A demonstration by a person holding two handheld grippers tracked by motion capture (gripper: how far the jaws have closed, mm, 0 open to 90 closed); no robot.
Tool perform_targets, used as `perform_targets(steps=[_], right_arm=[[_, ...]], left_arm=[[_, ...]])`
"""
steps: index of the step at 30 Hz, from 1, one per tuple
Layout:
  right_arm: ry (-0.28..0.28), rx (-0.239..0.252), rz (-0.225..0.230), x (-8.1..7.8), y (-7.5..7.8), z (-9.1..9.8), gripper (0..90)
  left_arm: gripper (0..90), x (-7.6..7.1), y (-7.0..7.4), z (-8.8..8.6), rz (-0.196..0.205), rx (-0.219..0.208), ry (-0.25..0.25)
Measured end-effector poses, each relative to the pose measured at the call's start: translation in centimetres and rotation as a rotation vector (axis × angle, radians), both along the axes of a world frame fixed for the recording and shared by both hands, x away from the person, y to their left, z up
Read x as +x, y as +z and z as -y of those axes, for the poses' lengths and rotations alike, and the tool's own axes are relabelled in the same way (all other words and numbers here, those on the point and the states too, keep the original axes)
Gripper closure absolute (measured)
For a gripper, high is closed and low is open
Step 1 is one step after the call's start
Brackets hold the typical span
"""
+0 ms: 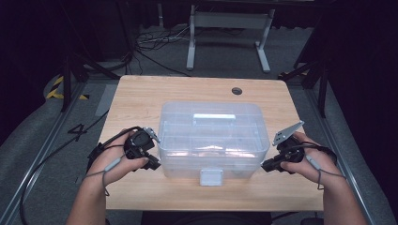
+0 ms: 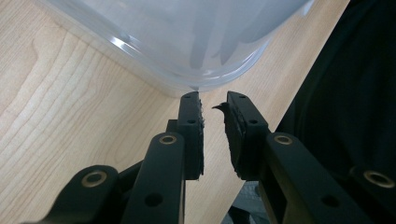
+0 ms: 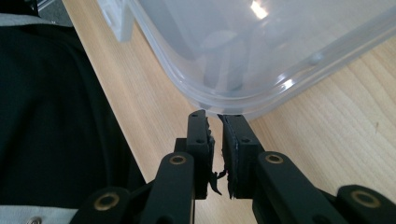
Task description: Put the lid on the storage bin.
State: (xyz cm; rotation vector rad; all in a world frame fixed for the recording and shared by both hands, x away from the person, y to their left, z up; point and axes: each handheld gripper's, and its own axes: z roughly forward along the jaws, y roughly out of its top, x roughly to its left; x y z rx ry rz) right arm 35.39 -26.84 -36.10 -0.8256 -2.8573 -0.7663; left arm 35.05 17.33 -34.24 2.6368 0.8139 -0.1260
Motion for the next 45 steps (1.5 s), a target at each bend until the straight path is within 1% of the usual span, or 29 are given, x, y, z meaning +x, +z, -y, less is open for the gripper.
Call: perform_targets(steps=[1,7,12,14,17,20,22,24,26,27,28,29,30,31,32,33,34,35,37,38,39,40,43,45], right_arm=[[0.003,-0.01,0.003,0.0,-0.2,0.0,79.0],[0.001,-0.003,-0.006,0.0,-0.3,0.0,78.4],[0.005,0.001,-0.011,0.0,-0.3,0.1,78.4],[0.008,0.004,-0.012,0.0,-0.3,0.1,78.0],[0.017,0.017,-0.016,-0.1,-0.2,0.3,77.7],[0.013,0.044,-0.007,-0.2,0.2,0.7,77.0],[0.009,0.065,0.003,-0.2,0.5,1.0,76.7],[0.007,0.09,0.018,-0.2,0.9,1.4,75.8],[-0.004,0.116,0.038,-0.2,1.4,1.8,74.4],[-0.013,0.14,0.052,-0.1,1.7,2.1,74.3],[-0.013,0.14,0.052,-0.1,1.7,2.1,74.3],[-0.019,0.156,0.062,-0.1,1.8,2.2,74.2],[-0.04,0.199,0.097,0.2,2.3,2.8,73.8],[-0.04,0.199,0.097,0.2,2.3,2.8,73.8],[-0.05,0.212,0.109,0.3,2.4,3.0,73.8],[-0.064,0.226,0.128,0.5,2.6,3.2,73.8],[-0.077,0.238,0.146,0.6,2.8,3.4,73.7],[-0.105,0.269,0.179,0.8,3.0,3.7,74.3],[-0.131,0.295,0.203,0.9,3.3,4.1,73.3],[-0.145,0.315,0.224,0.9,3.5,4.3,73.4],[-0.175,0.338,0.254,1.0,3.8,4.8,73.7],[-0.175,0.338,0.254,1.0,3.8,4.8,73.7],[-0.223,0.37,0.296,1.1,4.0,5.5,73.1],[-0.252,0.381,0.317,1.3,4.0,5.9,72.3]], left_arm=[[76.4,0.0,0.0,0.0,-0.001,0.002,-0.002],[76.0,0.0,-0.1,0.1,-0.007,0.0,-0.004],[75.5,0.0,0.0,-0.1,-0.004,-0.008,-0.004],[75.0,0.0,0.0,-0.3,0.004,-0.026,0.002],[74.7,0.0,0.2,-0.4,0.007,-0.033,0.005],[74.6,-0.1,0.4,-0.7,0.02,-0.047,0.015],[74.1,-0.1,0.7,-1.0,0.031,-0.065,0.023],[74.0,-0.2,1.0,-1.4,0.044,-0.083,0.036],[74.0,-0.2,1.1,-1.6,0.049,-0.087,0.043],[73.9,-0.3,1.2,-1.9,0.058,-0.093,0.057],[73.9,-0.4,1.2,-2.1,0.061,-0.099,0.066],[73.9,-0.4,1.3,-2.3,0.069,-0.11,0.076],[73.4,-0.4,1.4,-2.7,0.081,-0.119,0.091],[73.3,-0.4,1.4,-2.7,0.081,-0.119,0.091],[73.3,-0.4,1.5,-2.9,0.088,-0.128,0.104],[73.4,-0.4,1.5,-3.1,0.094,-0.13,0.109],[73.3,-0.4,1.6,-3.4,0.104,-0.14,0.128],[72.3,-0.4,1.6,-3.6,0.114,-0.15,0.144],[72.3,-0.3,1.6,-4.0,0.125,-0.168,0.169],[72.2,-0.2,1.7,-4.2,0.132,-0.176,0.185],[72.0,-0.2,1.7,-4.3,0.142,-0.184,0.196],[72.0,-0.1,1.7,-4.5,0.147,-0.196,0.214],[70.3,0.4,1.4,-5.4,0.181,-0.227,0.261],[69.9,0.8,1.1,-5.8,0.188,-0.244,0.285]])
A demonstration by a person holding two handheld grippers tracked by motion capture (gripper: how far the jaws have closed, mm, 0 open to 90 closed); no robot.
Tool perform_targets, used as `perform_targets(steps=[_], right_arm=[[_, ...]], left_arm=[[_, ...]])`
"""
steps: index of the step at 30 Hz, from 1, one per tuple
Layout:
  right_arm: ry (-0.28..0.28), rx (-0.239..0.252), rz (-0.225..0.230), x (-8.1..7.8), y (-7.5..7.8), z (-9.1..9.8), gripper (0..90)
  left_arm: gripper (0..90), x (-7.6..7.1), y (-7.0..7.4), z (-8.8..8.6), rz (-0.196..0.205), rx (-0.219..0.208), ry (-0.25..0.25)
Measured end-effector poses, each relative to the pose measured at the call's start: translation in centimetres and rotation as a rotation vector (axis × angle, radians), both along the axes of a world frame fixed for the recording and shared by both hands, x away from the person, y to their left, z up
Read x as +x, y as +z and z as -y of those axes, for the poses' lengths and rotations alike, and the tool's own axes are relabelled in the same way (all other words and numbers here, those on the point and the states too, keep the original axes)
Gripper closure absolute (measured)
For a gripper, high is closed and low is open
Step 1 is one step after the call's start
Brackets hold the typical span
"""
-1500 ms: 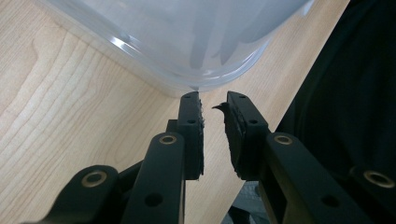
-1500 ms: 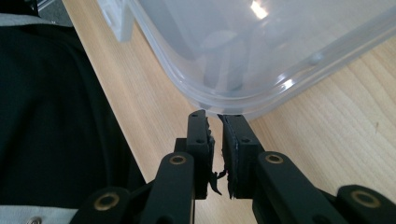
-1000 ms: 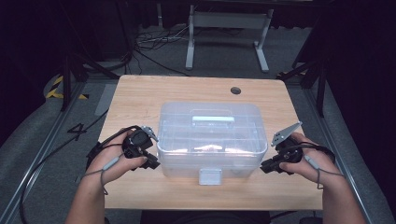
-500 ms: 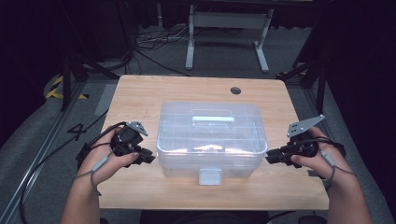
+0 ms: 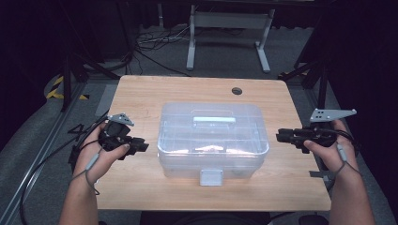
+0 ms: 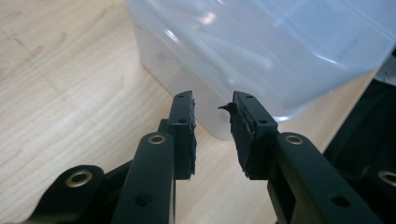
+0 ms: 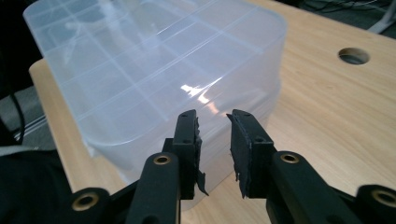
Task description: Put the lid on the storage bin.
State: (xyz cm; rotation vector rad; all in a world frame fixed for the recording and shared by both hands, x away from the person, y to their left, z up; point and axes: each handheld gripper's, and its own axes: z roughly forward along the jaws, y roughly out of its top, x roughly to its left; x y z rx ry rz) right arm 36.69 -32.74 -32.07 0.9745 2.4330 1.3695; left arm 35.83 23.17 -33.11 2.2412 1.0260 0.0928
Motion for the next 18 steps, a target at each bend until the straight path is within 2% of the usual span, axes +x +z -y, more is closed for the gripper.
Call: perform_targets(steps=[4,6,8,13,14,18], right_arm=[[-0.086,0.026,0.047,0.5,-0.2,0.9,70.7],[-0.117,0.029,0.047,0.8,-0.5,1.3,69.3],[-0.139,0.039,0.062,1.2,-0.9,1.7,67.7],[-0.176,0.026,0.061,2.2,-2.1,2.3,64.7],[-0.18,0.02,0.056,2.4,-2.4,2.3,63.5],[-0.179,0.004,0.067,3.2,-3.4,2.6,60.5]], left_arm=[[66.3,0.8,-0.6,-0.8,0.033,-0.022,0.05],[57.0,1.2,-1.2,-1.3,0.087,-0.053,0.08],[58.1,1.6,-1.5,-1.6,0.077,-0.053,0.101],[54.2,2.3,-2.4,-1.7,0.105,-0.057,0.13],[52.6,2.7,-2.9,-1.7,0.134,-0.05,0.145],[47.4,3.2,-3.9,-1.5,0.138,-0.031,0.14]])
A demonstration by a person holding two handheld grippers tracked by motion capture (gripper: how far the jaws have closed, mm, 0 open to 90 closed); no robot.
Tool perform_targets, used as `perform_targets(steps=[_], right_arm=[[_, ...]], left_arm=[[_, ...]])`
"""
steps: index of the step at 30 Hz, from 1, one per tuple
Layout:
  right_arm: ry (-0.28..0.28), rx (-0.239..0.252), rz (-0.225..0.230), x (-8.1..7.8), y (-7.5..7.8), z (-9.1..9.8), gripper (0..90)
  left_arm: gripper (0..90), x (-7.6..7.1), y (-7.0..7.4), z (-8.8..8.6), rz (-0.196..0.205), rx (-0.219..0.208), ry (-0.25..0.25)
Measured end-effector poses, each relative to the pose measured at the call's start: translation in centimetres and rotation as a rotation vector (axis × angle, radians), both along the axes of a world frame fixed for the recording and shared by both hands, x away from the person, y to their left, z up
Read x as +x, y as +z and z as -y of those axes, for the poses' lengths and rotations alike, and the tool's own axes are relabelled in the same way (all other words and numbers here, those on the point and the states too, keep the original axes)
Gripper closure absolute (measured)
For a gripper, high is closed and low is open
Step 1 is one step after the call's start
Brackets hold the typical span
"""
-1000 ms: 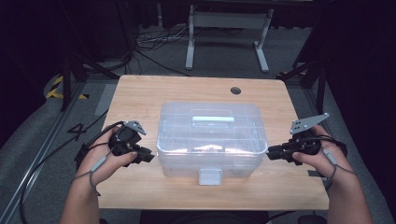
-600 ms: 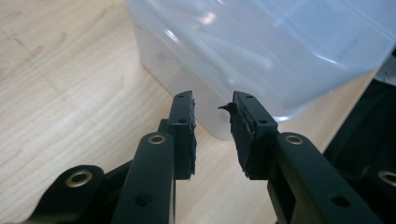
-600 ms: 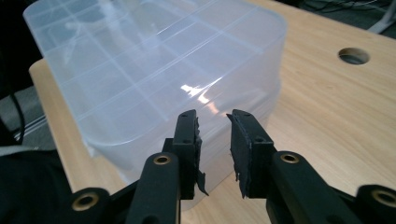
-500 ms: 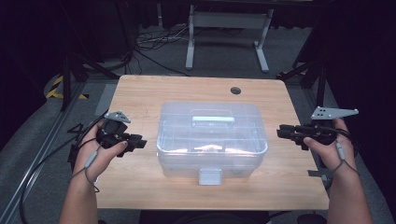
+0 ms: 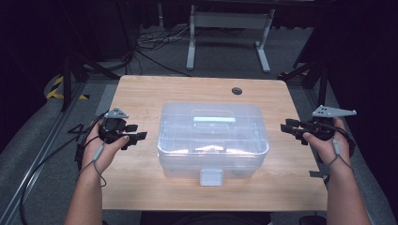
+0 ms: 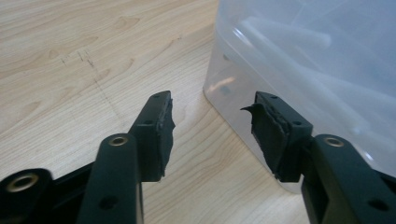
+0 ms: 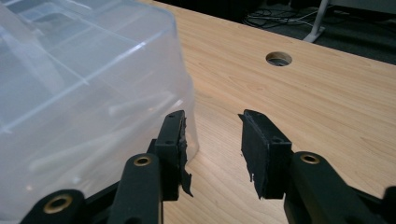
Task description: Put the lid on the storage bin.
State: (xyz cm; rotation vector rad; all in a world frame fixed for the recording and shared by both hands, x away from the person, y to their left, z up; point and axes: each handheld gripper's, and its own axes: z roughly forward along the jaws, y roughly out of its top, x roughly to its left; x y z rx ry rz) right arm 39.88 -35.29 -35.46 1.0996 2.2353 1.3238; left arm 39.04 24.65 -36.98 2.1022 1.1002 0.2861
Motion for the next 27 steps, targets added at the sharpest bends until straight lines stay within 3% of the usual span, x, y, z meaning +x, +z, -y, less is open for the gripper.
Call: perform_targets(steps=[5,12,17,27], right_arm=[[-0.005,-0.015,-0.006,1.0,-1.5,0.3,58.5],[-0.023,-0.046,-0.052,2.1,-3.6,0.3,57.8],[-0.015,-0.068,-0.054,2.5,-4.4,0.1,55.4],[0.01,-0.081,-0.081,3.3,-6.5,-0.4,51.6]], left_arm=[[43.5,0.7,-1.2,0.3,0.021,0.047,-0.011],[38.6,1.2,-2.3,0.3,0.001,0.053,-0.014],[36.2,1.7,-3.4,0.3,-0.038,0.064,-0.028],[31.6,2.4,-4.9,0.1,-0.076,0.086,-0.03]])
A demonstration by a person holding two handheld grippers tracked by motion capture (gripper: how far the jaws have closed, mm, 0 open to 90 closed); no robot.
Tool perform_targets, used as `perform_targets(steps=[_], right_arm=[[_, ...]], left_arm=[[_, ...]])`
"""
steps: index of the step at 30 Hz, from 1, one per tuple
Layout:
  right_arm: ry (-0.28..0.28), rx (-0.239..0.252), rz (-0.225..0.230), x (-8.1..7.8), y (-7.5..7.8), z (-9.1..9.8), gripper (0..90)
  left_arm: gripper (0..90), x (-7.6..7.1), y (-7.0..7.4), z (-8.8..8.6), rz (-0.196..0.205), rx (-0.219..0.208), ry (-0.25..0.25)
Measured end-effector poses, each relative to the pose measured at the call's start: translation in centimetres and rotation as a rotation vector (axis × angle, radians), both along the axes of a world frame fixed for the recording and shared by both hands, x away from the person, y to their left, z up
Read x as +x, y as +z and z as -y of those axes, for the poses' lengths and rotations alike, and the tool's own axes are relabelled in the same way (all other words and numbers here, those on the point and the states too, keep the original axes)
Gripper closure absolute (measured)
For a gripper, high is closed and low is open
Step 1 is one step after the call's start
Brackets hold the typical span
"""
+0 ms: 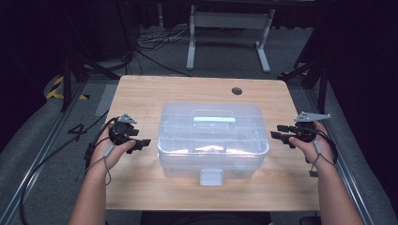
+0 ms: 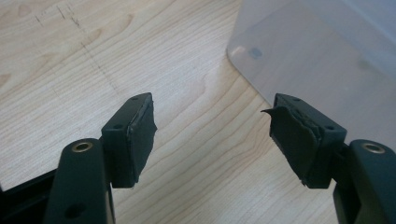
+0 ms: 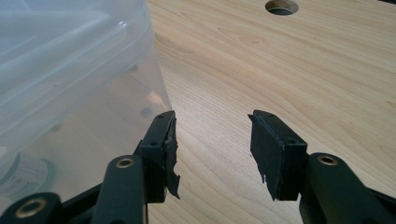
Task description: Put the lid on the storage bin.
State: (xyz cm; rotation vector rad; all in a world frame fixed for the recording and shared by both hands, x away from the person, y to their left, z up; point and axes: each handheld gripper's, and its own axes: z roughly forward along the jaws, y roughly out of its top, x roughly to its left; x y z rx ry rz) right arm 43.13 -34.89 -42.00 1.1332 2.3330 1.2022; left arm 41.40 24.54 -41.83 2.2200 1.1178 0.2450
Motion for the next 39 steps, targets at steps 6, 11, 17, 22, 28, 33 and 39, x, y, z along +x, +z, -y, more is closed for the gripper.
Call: perform_targets(steps=[6,11,17,22,28,33,39], right_arm=[[-0.002,-0.049,0.002,0.4,-1.0,-0.2,51.2],[-0.001,-0.062,-0.025,0.7,-2.2,-0.6,50.5],[-0.002,-0.093,-0.038,0.9,-3.0,-0.9,49.7],[-0.006,-0.101,-0.047,1.1,-3.8,-1.1,48.7],[-0.012,-0.11,-0.048,1.3,-4.5,-1.1,46.4],[-0.008,-0.123,-0.062,1.4,-4.9,-1.4,43.1],[-0.012,-0.119,-0.061,1.4,-4.9,-1.4,42.3]], left_arm=[[31.4,0.3,-0.8,0.0,-0.021,0.015,0.003],[30.7,0.5,-1.5,-0.1,-0.041,0.024,0.008],[29.7,0.7,-2.0,0.2,-0.056,0.082,-0.005],[28.2,0.7,-2.6,0.7,-0.082,0.099,-0.017],[25.7,0.7,-3.0,1.0,-0.119,0.114,-0.037],[25.4,0.7,-3.0,1.0,-0.124,0.123,-0.053],[25.3,0.7,-3.0,0.9,-0.126,0.12,-0.049]])
